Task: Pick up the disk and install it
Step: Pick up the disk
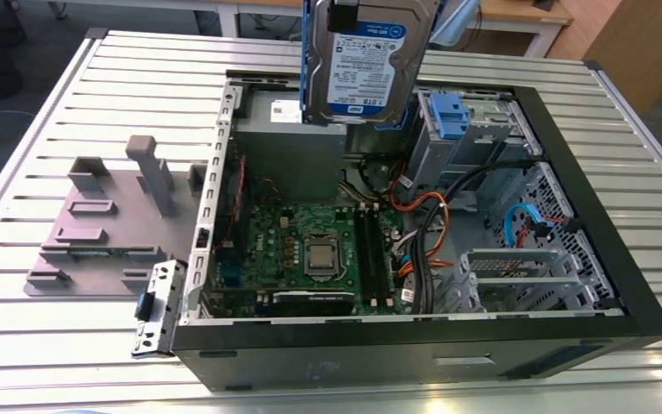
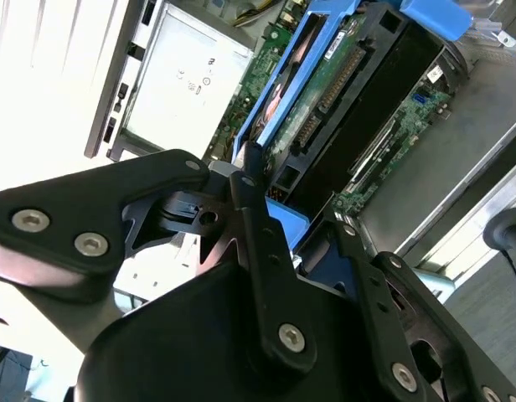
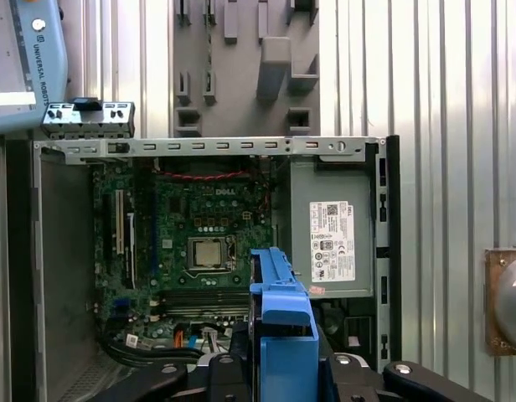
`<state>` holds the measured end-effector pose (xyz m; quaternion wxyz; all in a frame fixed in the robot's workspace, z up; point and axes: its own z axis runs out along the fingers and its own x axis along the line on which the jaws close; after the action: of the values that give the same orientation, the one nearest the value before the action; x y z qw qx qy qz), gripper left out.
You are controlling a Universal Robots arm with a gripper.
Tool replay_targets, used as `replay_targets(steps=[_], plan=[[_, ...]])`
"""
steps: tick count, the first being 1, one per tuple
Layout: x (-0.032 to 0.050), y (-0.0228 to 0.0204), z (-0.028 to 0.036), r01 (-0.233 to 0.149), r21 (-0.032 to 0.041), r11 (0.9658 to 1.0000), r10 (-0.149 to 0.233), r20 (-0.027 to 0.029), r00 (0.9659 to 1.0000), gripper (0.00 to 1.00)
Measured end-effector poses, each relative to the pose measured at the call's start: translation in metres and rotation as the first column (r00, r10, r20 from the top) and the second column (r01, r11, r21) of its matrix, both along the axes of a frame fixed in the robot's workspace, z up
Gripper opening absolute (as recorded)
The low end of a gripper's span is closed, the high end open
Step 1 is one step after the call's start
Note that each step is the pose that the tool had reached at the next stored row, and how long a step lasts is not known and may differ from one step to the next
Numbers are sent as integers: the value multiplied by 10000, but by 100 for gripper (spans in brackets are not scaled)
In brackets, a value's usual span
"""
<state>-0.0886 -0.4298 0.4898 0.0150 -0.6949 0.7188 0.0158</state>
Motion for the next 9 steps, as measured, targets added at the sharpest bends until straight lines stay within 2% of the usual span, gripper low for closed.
replay_targets(steps=[5,9], plan=[[1,-16,0,-1,-31,10000,1,1,10000,36],[0,-79,1,-1,-33,10000,1,0,10000,36]])
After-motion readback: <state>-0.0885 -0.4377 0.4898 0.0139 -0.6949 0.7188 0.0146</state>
